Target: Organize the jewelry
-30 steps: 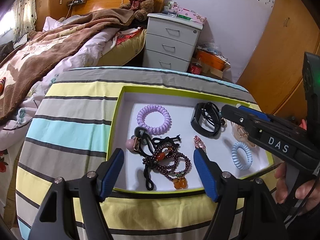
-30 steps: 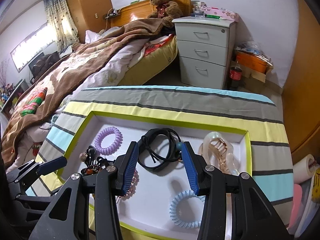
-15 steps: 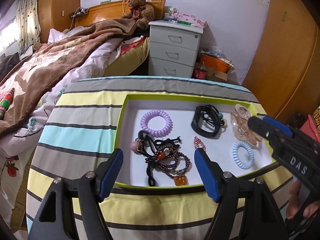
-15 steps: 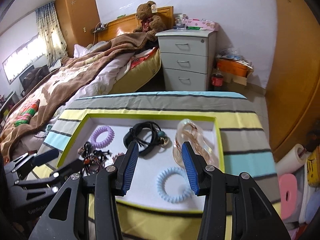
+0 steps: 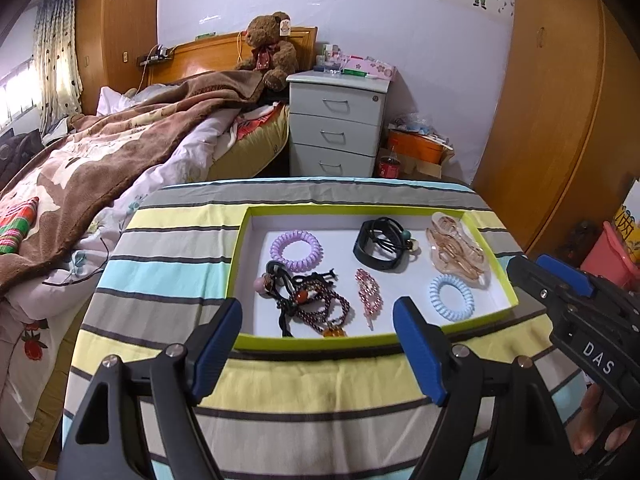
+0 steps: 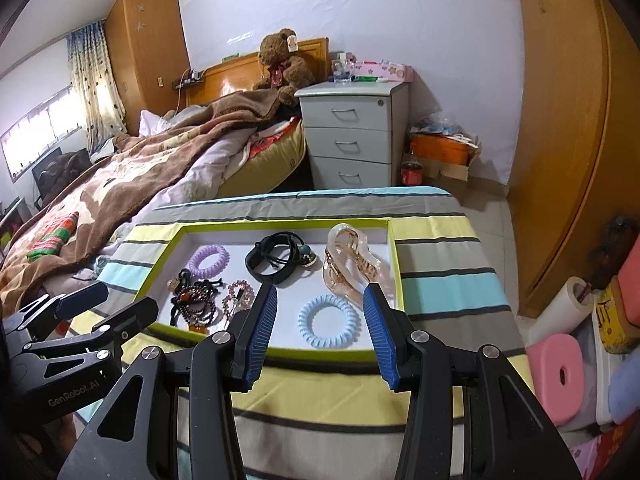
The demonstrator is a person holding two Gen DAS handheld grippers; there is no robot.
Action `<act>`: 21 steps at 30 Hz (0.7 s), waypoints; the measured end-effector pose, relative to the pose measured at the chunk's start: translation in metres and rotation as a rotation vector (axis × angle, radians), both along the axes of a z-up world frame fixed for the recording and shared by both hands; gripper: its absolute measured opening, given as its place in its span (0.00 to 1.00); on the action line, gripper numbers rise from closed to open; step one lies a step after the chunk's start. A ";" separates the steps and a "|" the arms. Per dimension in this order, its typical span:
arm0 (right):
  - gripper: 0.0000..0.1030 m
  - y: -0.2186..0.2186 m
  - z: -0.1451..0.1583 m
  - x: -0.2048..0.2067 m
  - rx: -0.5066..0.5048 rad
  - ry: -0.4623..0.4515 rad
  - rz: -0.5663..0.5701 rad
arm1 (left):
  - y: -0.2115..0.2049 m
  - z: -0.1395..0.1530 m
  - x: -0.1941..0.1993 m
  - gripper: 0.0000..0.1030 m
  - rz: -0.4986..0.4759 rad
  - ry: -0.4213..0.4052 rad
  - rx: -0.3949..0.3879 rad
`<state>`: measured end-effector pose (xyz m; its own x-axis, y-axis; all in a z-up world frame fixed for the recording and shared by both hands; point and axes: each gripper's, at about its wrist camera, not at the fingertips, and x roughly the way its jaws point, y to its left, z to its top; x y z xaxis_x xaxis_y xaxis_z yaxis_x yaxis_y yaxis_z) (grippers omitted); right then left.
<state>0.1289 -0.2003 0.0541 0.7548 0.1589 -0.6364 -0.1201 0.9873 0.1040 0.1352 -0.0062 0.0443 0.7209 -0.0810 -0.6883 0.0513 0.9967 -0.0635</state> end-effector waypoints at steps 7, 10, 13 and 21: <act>0.45 -0.004 0.007 -0.025 0.026 -0.022 -0.008 | -0.002 0.003 -0.027 0.77 -0.008 -0.024 0.024; 0.45 -0.005 0.009 -0.036 0.039 -0.032 -0.009 | -0.002 0.004 -0.035 0.77 -0.007 -0.032 0.017; 0.45 -0.004 0.010 -0.045 0.035 -0.041 -0.006 | -0.002 0.005 -0.042 0.77 0.010 -0.046 0.026; 0.45 0.000 0.011 -0.064 0.015 -0.060 0.003 | 0.001 0.005 -0.056 0.79 0.008 -0.044 0.003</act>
